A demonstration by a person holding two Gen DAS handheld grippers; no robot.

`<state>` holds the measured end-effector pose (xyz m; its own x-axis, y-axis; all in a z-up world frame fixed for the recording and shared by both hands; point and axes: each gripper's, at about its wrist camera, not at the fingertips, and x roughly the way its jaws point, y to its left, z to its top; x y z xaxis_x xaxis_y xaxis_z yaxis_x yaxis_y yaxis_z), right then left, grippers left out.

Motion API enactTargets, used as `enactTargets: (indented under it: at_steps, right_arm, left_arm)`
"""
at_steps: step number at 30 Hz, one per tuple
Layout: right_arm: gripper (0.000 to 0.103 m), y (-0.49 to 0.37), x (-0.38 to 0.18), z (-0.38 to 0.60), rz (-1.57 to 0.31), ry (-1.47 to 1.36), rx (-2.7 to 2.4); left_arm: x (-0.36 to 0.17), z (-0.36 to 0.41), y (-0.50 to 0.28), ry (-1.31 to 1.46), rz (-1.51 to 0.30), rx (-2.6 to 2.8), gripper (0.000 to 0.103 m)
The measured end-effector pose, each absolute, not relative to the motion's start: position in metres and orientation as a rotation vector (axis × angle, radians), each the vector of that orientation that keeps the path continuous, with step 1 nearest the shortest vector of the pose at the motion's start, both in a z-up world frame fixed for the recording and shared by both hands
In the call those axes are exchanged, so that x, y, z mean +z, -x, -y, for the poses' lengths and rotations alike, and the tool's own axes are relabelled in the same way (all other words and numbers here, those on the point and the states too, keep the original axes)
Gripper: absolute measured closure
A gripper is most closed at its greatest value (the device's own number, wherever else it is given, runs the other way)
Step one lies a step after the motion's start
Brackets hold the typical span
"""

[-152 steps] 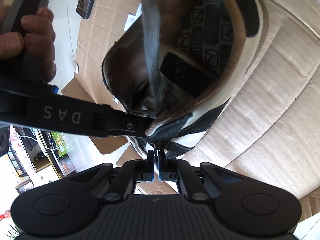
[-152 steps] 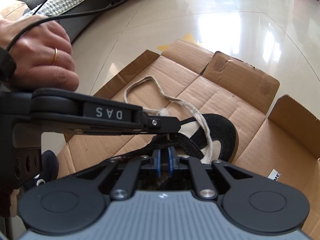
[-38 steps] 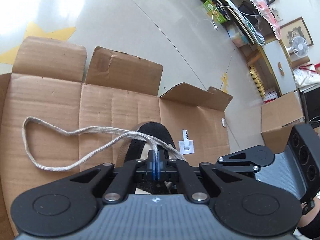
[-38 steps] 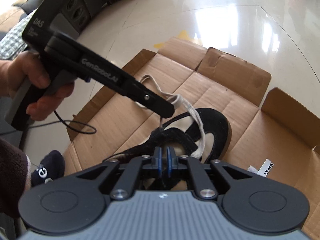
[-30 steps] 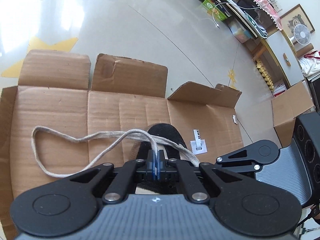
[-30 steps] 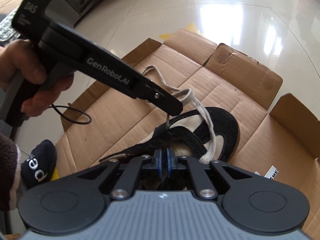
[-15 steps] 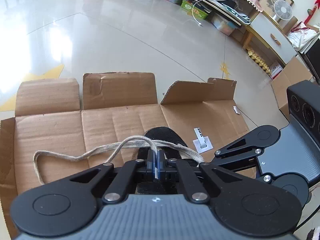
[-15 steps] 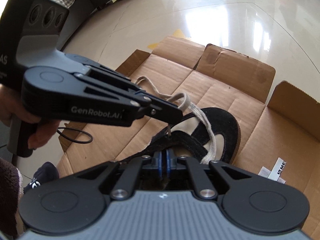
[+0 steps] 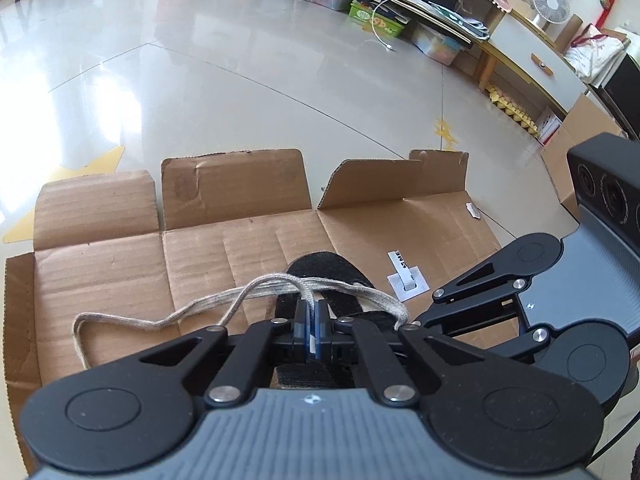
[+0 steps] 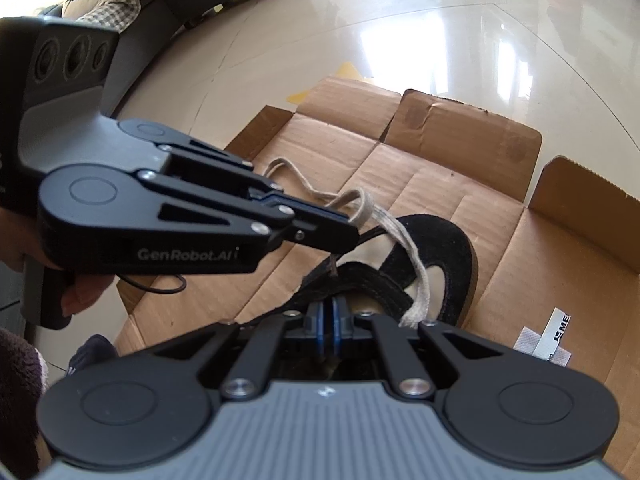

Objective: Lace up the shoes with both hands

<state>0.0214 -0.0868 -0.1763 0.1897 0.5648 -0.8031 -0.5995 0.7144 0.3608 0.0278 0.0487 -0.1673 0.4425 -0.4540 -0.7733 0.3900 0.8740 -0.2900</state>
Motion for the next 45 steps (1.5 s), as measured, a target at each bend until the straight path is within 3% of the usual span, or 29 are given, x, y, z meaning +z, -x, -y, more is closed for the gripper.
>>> enactTargets:
  at_steps: [18, 31, 34, 35, 37, 38, 39, 45]
  right_arm:
    - [0.095, -0.021, -0.176, 0.086, -1.119, 0.036, 0.808]
    - [0.093, -0.017, -0.179, 0.085, -1.076, 0.098, 0.817]
    - [0.100, -0.015, -0.181, 0.083, -1.042, 0.134, 0.825]
    - [0.103, -0.013, -0.180, 0.082, -1.026, 0.151, 0.827]
    - [0.103, -0.011, -0.178, 0.083, -1.015, 0.168, 0.829]
    - [0.103, -0.010, -0.176, 0.083, -1.016, 0.170, 0.829]
    - [0.103, -0.011, -0.172, 0.083, -1.023, 0.178, 0.829]
    - [0.103, -0.008, -0.160, 0.085, -1.037, 0.232, 0.831]
  left_arm:
    - [-0.165, -0.039, -0.012, -0.037, -0.940, -0.579, 0.102]
    - [-0.172, -0.049, -0.045, 0.137, -1.203, -0.586, 0.100]
    - [-0.176, -0.056, -0.048, 0.213, -1.231, -0.572, 0.098]
    - [-0.177, -0.058, -0.049, 0.230, -1.235, -0.571, 0.096]
    - [-0.175, -0.059, -0.050, 0.234, -1.239, -0.566, 0.082]
    - [-0.173, -0.060, -0.049, 0.227, -1.236, -0.562, 0.065]
    - [-0.171, -0.059, -0.047, 0.211, -1.224, -0.560, 0.060]
    - [-0.153, -0.049, -0.032, 0.070, -1.182, -0.625, 0.060]
